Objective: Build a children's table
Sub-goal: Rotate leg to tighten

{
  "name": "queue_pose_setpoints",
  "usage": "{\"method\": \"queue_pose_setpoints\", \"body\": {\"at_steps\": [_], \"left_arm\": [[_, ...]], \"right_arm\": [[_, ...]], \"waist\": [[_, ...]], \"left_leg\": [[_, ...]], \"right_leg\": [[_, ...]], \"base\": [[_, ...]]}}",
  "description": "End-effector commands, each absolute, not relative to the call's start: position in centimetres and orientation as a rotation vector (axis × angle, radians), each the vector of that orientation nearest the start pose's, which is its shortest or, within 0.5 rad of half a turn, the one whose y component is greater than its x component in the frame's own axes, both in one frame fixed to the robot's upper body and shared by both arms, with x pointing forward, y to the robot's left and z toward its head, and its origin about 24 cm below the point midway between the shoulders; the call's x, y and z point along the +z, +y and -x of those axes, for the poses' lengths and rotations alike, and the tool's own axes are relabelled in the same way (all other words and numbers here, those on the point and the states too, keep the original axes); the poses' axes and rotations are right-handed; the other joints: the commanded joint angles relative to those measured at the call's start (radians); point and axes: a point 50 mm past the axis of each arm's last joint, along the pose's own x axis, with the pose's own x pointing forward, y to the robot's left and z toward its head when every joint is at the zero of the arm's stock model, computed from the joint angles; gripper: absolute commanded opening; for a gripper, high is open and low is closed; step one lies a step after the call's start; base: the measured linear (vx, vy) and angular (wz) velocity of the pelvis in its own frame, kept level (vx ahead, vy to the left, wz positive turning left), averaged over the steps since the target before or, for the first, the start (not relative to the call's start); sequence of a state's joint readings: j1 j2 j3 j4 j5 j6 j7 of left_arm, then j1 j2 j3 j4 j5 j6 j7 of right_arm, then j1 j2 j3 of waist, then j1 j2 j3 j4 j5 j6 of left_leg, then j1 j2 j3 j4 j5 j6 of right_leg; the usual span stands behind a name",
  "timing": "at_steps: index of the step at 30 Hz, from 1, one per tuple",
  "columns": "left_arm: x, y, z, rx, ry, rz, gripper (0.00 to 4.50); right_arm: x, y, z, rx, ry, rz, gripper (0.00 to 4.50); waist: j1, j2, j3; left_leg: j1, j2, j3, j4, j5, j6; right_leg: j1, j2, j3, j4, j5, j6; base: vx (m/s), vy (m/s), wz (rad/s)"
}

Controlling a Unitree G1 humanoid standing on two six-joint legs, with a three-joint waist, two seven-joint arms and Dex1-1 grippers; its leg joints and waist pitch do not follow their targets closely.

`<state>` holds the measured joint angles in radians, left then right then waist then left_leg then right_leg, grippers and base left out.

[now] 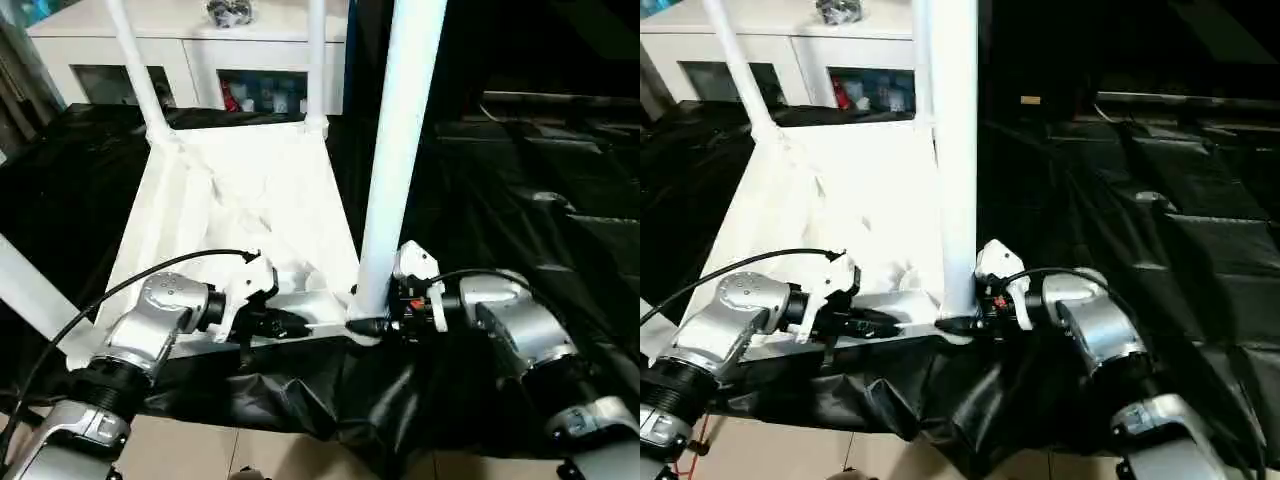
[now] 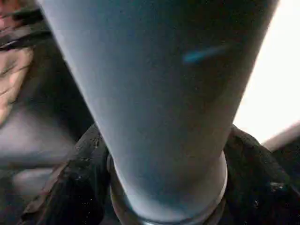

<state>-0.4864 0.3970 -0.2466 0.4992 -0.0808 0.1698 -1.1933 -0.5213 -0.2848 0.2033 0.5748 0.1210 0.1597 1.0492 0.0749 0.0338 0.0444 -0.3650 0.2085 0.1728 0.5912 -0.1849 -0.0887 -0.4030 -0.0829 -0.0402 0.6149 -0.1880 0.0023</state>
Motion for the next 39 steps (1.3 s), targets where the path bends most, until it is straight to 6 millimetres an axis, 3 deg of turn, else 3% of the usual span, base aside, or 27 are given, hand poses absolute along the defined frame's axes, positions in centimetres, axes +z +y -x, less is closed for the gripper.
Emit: {"method": "queue_pose_setpoints", "body": {"at_steps": [1,3,5,7,11,12,15,16,21,23,27,30,35,39], "left_arm": [[4.7,12.3,-31.4,-1.187,0.403,-0.221,0.00],[4.7,11.7,-31.9,-1.137,0.395,-0.216,0.00],[4.8,11.2,-32.2,-1.113,0.397,-0.225,0.00],[4.8,10.2,-32.8,-1.041,0.387,-0.223,0.00],[4.8,8.1,-33.2,-0.990,0.366,-0.204,0.00],[4.8,7.5,-33.0,-1.014,0.356,-0.208,0.00],[4.8,7.2,-32.8,-1.040,0.348,-0.220,0.00],[4.8,7.2,-32.5,-1.076,0.337,-0.222,0.00],[4.9,7.7,-31.6,-1.191,0.316,-0.233,0.00],[4.8,8.8,-31.0,-1.273,0.340,-0.258,0.00],[4.5,10.3,-30.6,-1.330,0.372,-0.316,0.00],[4.4,11.0,-30.4,-1.358,0.392,-0.329,0.00],[4.8,12.3,-29.7,-1.460,0.424,-0.311,0.00],[4.9,12.6,-29.6,-1.484,0.429,-0.315,0.00]], "right_arm": [[2.6,-10.0,-32.0,1.012,0.396,0.066,2.84],[2.3,-9.3,-32.4,0.932,0.401,0.027,2.83],[2.1,-8.8,-32.6,0.891,0.406,0.021,2.79],[1.7,-7.8,-32.9,0.804,0.426,0.019,2.79],[1.3,-6.2,-33.5,0.667,0.416,0.077,2.79],[1.5,-5.6,-33.5,0.691,0.407,0.029,3.48],[1.7,-5.4,-33.5,0.715,0.403,-0.006,3.51],[1.9,-5.4,-33.5,0.744,0.395,-0.020,3.77],[2.4,-6.1,-33.6,0.825,0.349,0.044,4.10],[3.3,-7.1,-33.2,1.003,0.287,0.127,4.10],[4.1,-8.5,-32.3,1.178,0.259,0.168,4.10],[4.4,-9.2,-31.9,1.256,0.274,0.158,4.10],[4.6,-11.3,-30.9,1.426,0.359,0.191,3.94],[4.6,-11.5,-30.8,1.442,0.374,0.197,3.70]], "waist": [[-0.013,-0.007,-0.049],[-0.024,-0.005,-0.050],[-0.028,-0.006,-0.051],[-0.030,0.000,-0.051],[-0.038,0.000,-0.053],[-0.039,-0.001,-0.054],[-0.038,0.000,-0.056],[-0.038,0.003,-0.057],[-0.040,-0.001,-0.061],[-0.037,0.004,-0.065],[-0.028,0.004,-0.068],[-0.016,0.004,-0.064],[-0.006,-0.005,-0.059],[-0.004,-0.006,-0.060]], "left_leg": [[0.009,0.009,0.003,-0.080,-0.282,-0.008],[0.011,0.008,-0.002,-0.082,-0.308,-0.026],[0.009,0.006,-0.004,-0.082,-0.316,-0.016],[0.012,0.006,-0.004,-0.082,-0.324,-0.015],[0.009,0.004,-0.004,-0.082,-0.324,-0.020],[0.008,0.003,-0.004,-0.081,-0.325,-0.016],[0.003,0.006,-0.003,-0.082,-0.295,0.006],[0.002,0.006,-0.002,-0.082,-0.290,0.012],[-0.006,0.008,-0.003,-0.081,-0.249,0.028],[-0.001,0.010,0.000,-0.074,-0.219,0.041],[0.000,0.012,0.006,-0.066,-0.159,0.087],[0.003,0.016,0.007,-0.068,-0.185,0.095],[0.007,0.019,0.008,-0.074,-0.240,0.066],[0.005,0.018,0.007,-0.074,-0.217,0.061]], "right_leg": [[0.036,-0.046,0.029,-0.088,-0.361,-0.197],[0.037,-0.045,0.027,-0.093,-0.405,-0.174],[0.037,-0.045,0.025,-0.097,-0.411,-0.164],[0.033,-0.044,0.026,-0.098,-0.406,-0.166],[0.034,-0.044,0.025,-0.097,-0.382,-0.174],[0.035,-0.043,0.025,-0.097,-0.379,-0.175],[0.039,-0.041,0.025,-0.092,-0.303,-0.192],[0.041,-0.041,0.024,-0.091,-0.287,-0.197],[0.050,-0.044,0.023,-0.083,-0.229,-0.213],[0.048,-0.043,0.024,-0.077,-0.158,-0.242],[0.052,-0.037,0.021,-0.061,0.010,-0.287],[0.052,-0.039,0.020,-0.064,-0.035,-0.291],[0.047,-0.043,0.023,-0.072,-0.161,-0.271],[0.047,-0.044,0.024,-0.070,-0.150,-0.269]], "base": [[0.000,0.000,0.00],[0.000,0.000,0.00],[0.000,0.000,0.00],[0.000,0.000,0.00],[0.000,0.000,0.00],[0.000,0.000,0.00],[0.000,0.000,0.00],[0.000,0.000,0.00],[0.000,0.000,0.00],[0.000,0.000,0.00],[0.000,0.000,0.00],[0.000,0.000,0.00],[0.000,0.000,0.00],[0.000,0.000,0.00]]}}
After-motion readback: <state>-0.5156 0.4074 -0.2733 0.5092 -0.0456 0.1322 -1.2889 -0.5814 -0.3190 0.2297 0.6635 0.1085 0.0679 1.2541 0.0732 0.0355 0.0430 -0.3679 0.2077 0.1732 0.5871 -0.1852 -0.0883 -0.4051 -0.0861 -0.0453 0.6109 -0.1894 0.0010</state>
